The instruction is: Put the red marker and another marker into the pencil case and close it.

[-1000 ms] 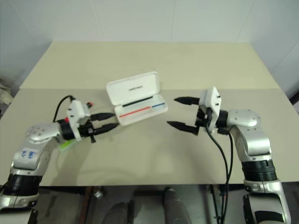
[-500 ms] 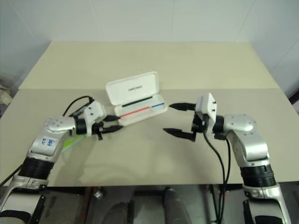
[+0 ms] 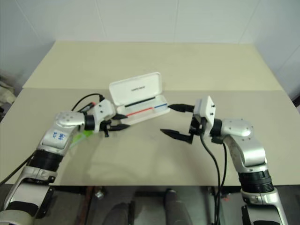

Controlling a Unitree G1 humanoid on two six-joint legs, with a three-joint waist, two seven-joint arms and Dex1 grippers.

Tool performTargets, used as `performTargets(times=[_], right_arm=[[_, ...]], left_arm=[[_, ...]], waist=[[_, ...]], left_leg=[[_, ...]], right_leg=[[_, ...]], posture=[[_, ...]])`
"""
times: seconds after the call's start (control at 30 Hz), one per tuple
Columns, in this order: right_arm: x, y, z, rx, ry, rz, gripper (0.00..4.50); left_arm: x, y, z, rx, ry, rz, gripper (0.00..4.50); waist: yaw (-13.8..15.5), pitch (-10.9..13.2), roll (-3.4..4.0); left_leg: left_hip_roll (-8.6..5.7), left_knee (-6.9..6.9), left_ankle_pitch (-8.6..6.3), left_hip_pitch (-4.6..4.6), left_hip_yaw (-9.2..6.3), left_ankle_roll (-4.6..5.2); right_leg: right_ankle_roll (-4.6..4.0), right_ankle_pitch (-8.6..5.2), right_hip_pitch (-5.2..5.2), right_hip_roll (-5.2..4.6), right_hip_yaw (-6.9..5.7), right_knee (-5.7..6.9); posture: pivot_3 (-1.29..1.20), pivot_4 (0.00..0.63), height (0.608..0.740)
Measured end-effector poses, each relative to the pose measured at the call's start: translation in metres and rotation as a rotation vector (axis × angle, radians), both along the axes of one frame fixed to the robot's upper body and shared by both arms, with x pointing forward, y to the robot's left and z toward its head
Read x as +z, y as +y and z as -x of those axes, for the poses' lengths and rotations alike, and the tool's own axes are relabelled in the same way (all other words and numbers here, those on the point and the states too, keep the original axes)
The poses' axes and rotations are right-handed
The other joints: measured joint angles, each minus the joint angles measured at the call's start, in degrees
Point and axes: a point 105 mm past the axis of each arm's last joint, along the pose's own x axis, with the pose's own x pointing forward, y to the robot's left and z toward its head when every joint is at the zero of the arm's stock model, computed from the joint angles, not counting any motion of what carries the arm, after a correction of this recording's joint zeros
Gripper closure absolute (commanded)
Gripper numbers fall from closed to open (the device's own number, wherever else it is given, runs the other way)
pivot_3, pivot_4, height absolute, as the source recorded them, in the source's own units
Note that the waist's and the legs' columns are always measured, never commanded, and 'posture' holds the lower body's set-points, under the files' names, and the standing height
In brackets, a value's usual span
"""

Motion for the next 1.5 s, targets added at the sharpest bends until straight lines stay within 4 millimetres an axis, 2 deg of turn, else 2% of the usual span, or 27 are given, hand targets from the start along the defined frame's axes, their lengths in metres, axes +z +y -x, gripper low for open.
performTargets(times=[0.3, 0.5, 0.93, 1.07, 1.2, 1.3, 1.5], right_arm=[[0.001, 0.002, 0.000, -0.011, -0.007, -0.014, 0.00], [0.002, 0.003, 0.000, -0.016, -0.013, -0.026, 0.00], [0.004, 0.001, -0.003, -0.011, -0.024, -0.017, 0.00], [-0.004, -0.007, -0.008, -0.021, 0.017, -0.001, 0.00], [-0.010, -0.022, -0.012, -0.040, 0.052, 0.047, 0.00], [-0.009, -0.031, -0.012, -0.055, 0.052, 0.059, 0.00], [-0.021, -0.037, -0.002, -0.054, 0.106, 0.081, 0.00]], left_arm=[[-0.009, -0.018, 0.001, -0.090, 0.037, -0.069, 2.59], [-0.007, -0.018, -0.005, -0.069, 0.047, -0.079, 4.44], [-0.006, -0.019, -0.002, -0.078, 0.106, -0.061, 4.48], [-0.006, -0.022, 0.009, -0.123, 0.152, -0.044, 4.48], [-0.007, -0.028, 0.036, -0.251, 0.177, -0.113, 4.48], [-0.006, -0.034, 0.049, -0.301, 0.179, -0.143, 4.48], [-0.007, -0.040, 0.057, -0.317, 0.184, -0.154, 4.48]], waist=[[-0.16, 0.00, 0.00], [-0.13, 0.00, 0.00], [-0.16, 0.00, 0.00], [-0.06, 0.00, 0.01], [0.00, 0.01, 0.02], [0.03, 0.01, 0.01], [0.00, 0.01, 0.01]], left_leg=[[0.00, 0.00, 0.00, 0.01, 0.00, 0.00], [0.00, 0.00, 0.00, 0.02, 0.00, 0.00], [0.00, 0.00, -0.03, 0.23, -0.01, 0.04], [0.01, -0.04, -0.05, 0.19, -0.03, 0.09], [0.02, -0.10, -0.06, 0.12, -0.03, 0.10], [0.02, -0.09, -0.06, 0.13, -0.04, 0.10], [0.01, -0.02, -0.06, 0.15, -0.04, 0.10]], right_leg=[[0.00, 0.00, 0.02, 0.02, 0.01, -0.01], [0.00, 0.00, 0.03, 0.02, 0.01, -0.01], [0.01, -0.01, 0.38, 0.03, 0.01, -0.18], [0.05, -0.04, 0.35, 0.02, 0.01, -0.26], [0.06, -0.05, 0.34, 0.01, 0.01, -0.35], [0.06, -0.05, 0.36, 0.01, 0.01, -0.41], [0.08, -0.03, 0.43, 0.01, 0.03, -0.43]], posture=[[0.00, 0.150, 0.740], [0.00, 0.150, 0.740], [0.00, 0.150, 0.740], [0.00, 0.150, 0.740], [0.00, 0.150, 0.740], [0.00, 0.150, 0.740], [0.00, 0.150, 0.740]])
